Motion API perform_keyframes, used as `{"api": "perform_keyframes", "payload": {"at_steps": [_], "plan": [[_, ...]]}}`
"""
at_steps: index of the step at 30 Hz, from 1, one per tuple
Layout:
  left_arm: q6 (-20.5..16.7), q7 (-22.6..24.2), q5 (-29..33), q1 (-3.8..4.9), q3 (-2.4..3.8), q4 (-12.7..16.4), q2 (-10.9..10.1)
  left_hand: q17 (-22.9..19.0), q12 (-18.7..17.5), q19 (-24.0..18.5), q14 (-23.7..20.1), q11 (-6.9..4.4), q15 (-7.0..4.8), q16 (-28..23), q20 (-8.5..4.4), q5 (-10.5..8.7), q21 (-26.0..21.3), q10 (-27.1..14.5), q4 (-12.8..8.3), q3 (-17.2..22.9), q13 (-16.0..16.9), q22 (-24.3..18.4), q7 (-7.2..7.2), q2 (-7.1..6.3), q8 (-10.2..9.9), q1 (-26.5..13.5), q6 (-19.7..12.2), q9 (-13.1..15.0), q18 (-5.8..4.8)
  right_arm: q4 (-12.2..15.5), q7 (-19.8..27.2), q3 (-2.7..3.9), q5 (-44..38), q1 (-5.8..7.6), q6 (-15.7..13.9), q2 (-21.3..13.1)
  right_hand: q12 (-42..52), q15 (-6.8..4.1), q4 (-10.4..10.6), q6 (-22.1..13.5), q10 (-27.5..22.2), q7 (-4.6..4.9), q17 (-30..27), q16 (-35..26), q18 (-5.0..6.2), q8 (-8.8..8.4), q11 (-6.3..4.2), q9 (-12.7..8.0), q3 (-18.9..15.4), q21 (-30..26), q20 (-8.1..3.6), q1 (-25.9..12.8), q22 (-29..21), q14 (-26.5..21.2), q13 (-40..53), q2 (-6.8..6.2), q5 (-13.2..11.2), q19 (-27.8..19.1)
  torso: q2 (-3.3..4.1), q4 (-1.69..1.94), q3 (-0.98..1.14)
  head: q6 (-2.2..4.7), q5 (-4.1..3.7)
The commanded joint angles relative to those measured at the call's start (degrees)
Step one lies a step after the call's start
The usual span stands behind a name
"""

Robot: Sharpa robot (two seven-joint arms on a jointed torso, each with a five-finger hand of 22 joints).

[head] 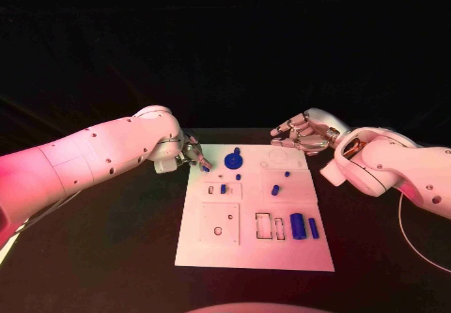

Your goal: Assemble the parts on the task board

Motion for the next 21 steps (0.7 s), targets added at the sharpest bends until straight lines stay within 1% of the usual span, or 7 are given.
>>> {"api": "perform_keyframes", "payload": {"at_steps": [1, 4, 10, 13, 15, 16, 21], "plan": [[-5.69, 0.95, 2.66, -0.65, -0.05, 3.52, -1.76, 15.08, 0.46, 4.03, 6.13, 0.05, -0.17, 0.17, -0.18, -0.07, 0.21, 0.4, -8.17, 8.83, 0.1, 10.62, -0.29, -0.05, 0.29, -0.93, -0.24, 0.1, -0.36, -0.02, -0.08, -0.04, -0.09, -0.08, 1.2, 0.02, -0.08, 0.14, 0.0, 0.1, -0.31, -0.18, -0.05, -0.36, 1.13, -0.04, -0.2, 0.05, -0.45, -0.18, -0.19, 0.06, -0.05, 2.25, 0.03, 0.54, 0.2, -0.21, -0.05, 0.02, -0.02, -0.08, 0.12], [-7.86, 1.52, 0.73, -1.63, -0.08, 6.98, -3.73, 15.08, 0.73, 4.11, 6.13, 0.01, -0.21, 0.17, -0.21, -0.11, 0.37, 0.65, -8.56, 9.86, 0.36, 10.78, -0.35, -0.37, 0.51, -1.6, -0.19, 0.21, -0.4, 0.0, -0.15, -0.08, -0.08, -0.11, 1.34, -0.03, -0.08, 0.14, 0.0, 0.1, -0.31, -0.18, -0.05, -0.36, 1.13, -0.04, -0.2, 0.05, -0.45, -0.18, -0.19, 0.06, -0.05, 2.25, 0.03, 0.54, 0.2, -0.21, -0.12, 0.07, 0.02, 0.02, 0.15], [-11.09, 2.75, -2.98, -3.57, -0.11, 11.24, -6.04, 15.08, 1.11, 4.24, 6.13, -0.07, -0.27, 0.17, -0.26, -0.12, 0.66, 1.0, -9.04, 10.98, 0.75, 11.06, -0.44, -0.76, 0.76, -2.24, -0.06, 0.29, -0.48, 0.03, -0.26, -0.15, -0.05, -0.14, 1.57, -0.07, -0.08, 0.14, 0.0, 0.1, -0.31, -0.18, -0.05, -0.36, 1.13, -0.04, -0.2, 0.05, -0.45, -0.18, -0.19, 0.06, -0.05, 2.25, 0.03, 0.54, 0.2, -0.21, -0.21, 0.24, -0.03, -0.12, 0.18], [-11.76, 3.15, -4.73, -4.66, -0.12, 12.58, -6.73, 15.08, 1.26, 4.26, 6.13, -0.11, -0.29, 0.17, -0.28, -0.13, 0.71, 1.14, -9.25, 11.46, 0.88, 11.11, -0.47, -0.93, 0.85, -2.52, 0.0, 0.3, -0.49, 0.02, -0.31, -0.19, -0.03, -0.16, 1.72, -0.06, -0.08, 0.14, 0.0, 0.1, -0.31, -0.18, -0.05, -0.36, 1.13, -0.04, -0.2, 0.05, -0.45, -0.18, -0.19, 0.06, -0.05, 2.25, 0.03, 0.54, 0.2, -0.21, -0.12, 0.12, -0.08, -0.15, 0.3], [-11.62, 3.21, -5.38, -5.17, -0.16, 12.92, -6.88, 15.08, 1.25, 4.27, 6.13, -0.12, -0.3, 0.17, -0.29, -0.13, 0.71, 1.16, -9.32, 11.62, 0.87, 11.12, -0.48, -0.99, 0.88, -2.6, 0.02, 0.29, -0.49, 0.02, -0.33, -0.22, -0.03, -0.17, 1.77, -0.06, -0.08, 0.14, 0.0, 0.1, -0.31, -0.18, -0.05, -0.36, 1.13, -0.04, -0.2, 0.05, -0.45, -0.18, -0.19, 0.06, -0.05, 2.25, 0.03, 0.54, 0.2, -0.21, -0.11, 0.1, -0.05, -0.13, 0.39], [-11.53, 3.22, -5.66, -5.35, -0.22, 13.02, -6.91, 15.08, 1.26, 4.26, 6.13, -0.12, -0.3, 0.17, -0.29, -0.13, 0.7, 1.17, -9.33, 11.66, 0.87, 11.11, -0.48, -1.0, 0.89, -2.62, 0.02, 0.29, -0.49, 0.02, -0.33, -0.22, -0.02, -0.17, 1.79, -0.06, -0.08, 0.14, 0.0, 0.1, -0.31, -0.18, -0.05, -0.36, 1.13, -0.04, -0.2, 0.05, -0.45, -0.18, -0.19, 0.06, -0.05, 2.25, 0.03, 0.54, 0.2, -0.21, -0.11, 0.07, -0.02, -0.13, 0.43], [-10.88, 3.18, -6.76, -6.06, -0.58, 13.59, -7.07, 15.08, 1.31, 4.28, 6.13, -0.13, -0.32, 0.17, -0.3, -0.14, 0.74, 1.22, -9.43, 11.87, 0.93, 11.15, -0.49, -1.07, 0.92, -2.73, 0.04, 0.28, -0.5, 0.01, -0.34, -0.26, -0.02, -0.2, 1.9, -0.06, -0.08, 0.14, 0.0, 0.1, -0.31, -0.18, -0.05, -0.36, 1.13, -0.04, -0.2, 0.05, -0.45, -0.18, -0.19, 0.06, -0.05, 2.25, 0.03, 0.54, 0.2, -0.21, -0.07, 0.0, -0.04, -0.19, 0.38]]}}
